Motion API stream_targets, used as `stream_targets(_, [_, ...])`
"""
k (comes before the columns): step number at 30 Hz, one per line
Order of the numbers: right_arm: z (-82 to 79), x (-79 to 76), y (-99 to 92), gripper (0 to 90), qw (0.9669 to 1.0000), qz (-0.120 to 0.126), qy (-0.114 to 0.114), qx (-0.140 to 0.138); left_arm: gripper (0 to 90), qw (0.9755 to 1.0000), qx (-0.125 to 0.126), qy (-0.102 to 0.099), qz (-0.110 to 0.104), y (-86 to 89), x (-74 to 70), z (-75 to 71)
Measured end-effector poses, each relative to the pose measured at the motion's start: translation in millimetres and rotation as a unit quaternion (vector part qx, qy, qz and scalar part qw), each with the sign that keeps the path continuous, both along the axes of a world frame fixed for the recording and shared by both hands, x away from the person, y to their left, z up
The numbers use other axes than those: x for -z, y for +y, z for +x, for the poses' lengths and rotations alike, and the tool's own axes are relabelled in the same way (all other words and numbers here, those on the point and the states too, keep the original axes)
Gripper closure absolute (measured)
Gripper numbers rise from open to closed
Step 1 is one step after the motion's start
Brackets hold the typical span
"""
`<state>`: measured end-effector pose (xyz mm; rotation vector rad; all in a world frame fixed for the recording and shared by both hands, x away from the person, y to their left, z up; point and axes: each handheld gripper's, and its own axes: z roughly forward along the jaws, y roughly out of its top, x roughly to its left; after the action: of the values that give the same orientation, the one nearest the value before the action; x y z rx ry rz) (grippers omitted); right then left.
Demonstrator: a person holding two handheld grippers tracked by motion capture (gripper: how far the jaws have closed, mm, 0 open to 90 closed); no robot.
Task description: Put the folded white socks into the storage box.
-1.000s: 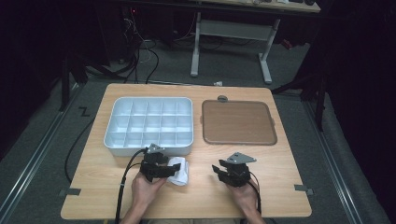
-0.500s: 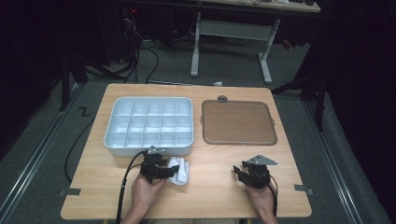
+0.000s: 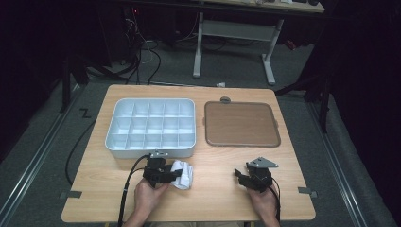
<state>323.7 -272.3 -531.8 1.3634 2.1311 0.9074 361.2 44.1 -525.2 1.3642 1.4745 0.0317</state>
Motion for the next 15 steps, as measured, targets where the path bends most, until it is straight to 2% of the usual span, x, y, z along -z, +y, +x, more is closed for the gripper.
stream_targets(8, [0.1,0.1,0.2,41.2,1.0,0.0,0.0,0.0,61.8,0.9999,0.011,0.005,-0.005,-0.2,-2.1,-1.1])
stream_targets(11, [0.1,0.1,0.2,41.2,1.0,0.0,0.0,0.0,67.2,0.9997,0.017,0.014,-0.011,-0.3,-3.7,-0.6])
stream_targets(15, [0.1,0.0,0.2,40.4,1.0,0.0,0.001,-0.002,70.6,0.9995,0.027,0.015,-0.007,-1.1,-5.0,-0.1])
